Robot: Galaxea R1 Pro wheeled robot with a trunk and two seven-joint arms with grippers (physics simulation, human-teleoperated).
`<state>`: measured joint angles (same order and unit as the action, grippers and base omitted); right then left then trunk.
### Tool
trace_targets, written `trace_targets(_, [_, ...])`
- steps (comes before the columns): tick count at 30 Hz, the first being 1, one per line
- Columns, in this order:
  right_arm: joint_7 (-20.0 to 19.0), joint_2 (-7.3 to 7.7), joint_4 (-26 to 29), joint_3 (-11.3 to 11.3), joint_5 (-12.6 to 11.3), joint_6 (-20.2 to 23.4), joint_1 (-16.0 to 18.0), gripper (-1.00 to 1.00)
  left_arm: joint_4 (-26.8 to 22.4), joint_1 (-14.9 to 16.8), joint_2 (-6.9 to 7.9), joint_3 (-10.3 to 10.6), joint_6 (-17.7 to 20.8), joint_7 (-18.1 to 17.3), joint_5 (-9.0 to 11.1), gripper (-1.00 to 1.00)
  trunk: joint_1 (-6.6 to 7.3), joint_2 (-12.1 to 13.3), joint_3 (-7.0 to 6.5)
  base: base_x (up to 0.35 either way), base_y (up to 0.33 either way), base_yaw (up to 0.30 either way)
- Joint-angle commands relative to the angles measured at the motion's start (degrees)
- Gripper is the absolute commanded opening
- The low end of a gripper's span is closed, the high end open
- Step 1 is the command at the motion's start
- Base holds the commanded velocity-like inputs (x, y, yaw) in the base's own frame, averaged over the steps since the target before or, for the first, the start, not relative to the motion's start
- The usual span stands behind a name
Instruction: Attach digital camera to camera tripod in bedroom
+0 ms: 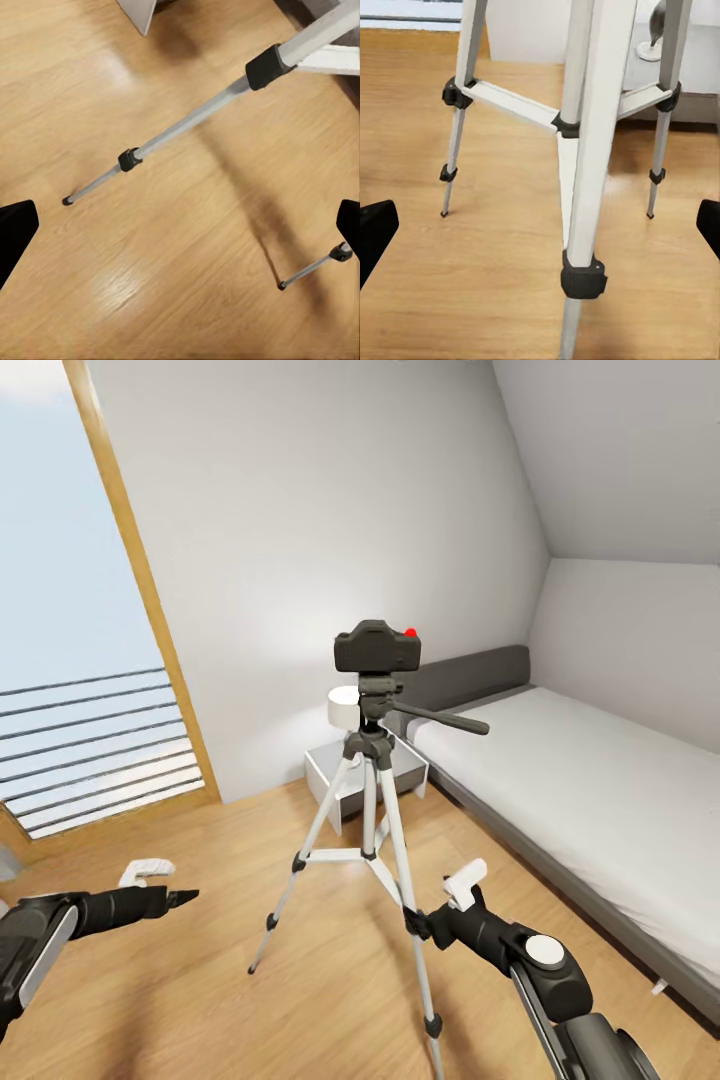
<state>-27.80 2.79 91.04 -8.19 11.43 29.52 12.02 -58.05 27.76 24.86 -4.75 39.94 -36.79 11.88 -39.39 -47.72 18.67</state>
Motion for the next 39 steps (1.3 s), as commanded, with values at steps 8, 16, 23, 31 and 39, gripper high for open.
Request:
trace_targets(8, [-0.2,1.88,-20.1,8.9,1.1,10.7,-0.9,1.00,12.5,-8.2,-4.68,-0.3,-0.3,5.2,0.1,1.00,0.00,-0.1,0.08,-0.015,0.000,0.000])
trace_targets(16, [6.4,2.56,-51.4,11.6,4.6,5.5,-1.1,1.00,37.2,-12.8,-10.44,-0.3,-9.3,15.9,0.2,1.00,0.00,-0.1,0.08,-0.003,0.000,0.000])
trace_targets(23, [20.1,3.09,-75.9,12.0,5.9,-12.3,-1.3,1.00,53.8,-16.5,-14.88,-0.3,-25.8,20.7,0.3,1.00,0.00,-0.1,0.08,0.000,0.000,0.000])
trace_targets(31, [25.8,1.39,-87.0,12.0,6.3,-21.7,-2.7,1.00,57.2,-19.8,-17.04,-0.2,-32.6,21.8,0.3,1.00,0.00,-0.1,0.08,0.000,0.000,0.000])
trace_targets(39, [27.0,-0.60,-89.3,12.0,6.1,-24.2,-3.3,1.00,57.9,-20.6,-17.62,-0.2,-34.2,22.1,0.2,1.00,0.00,-0.1,0.08,0.000,0.000,0.000])
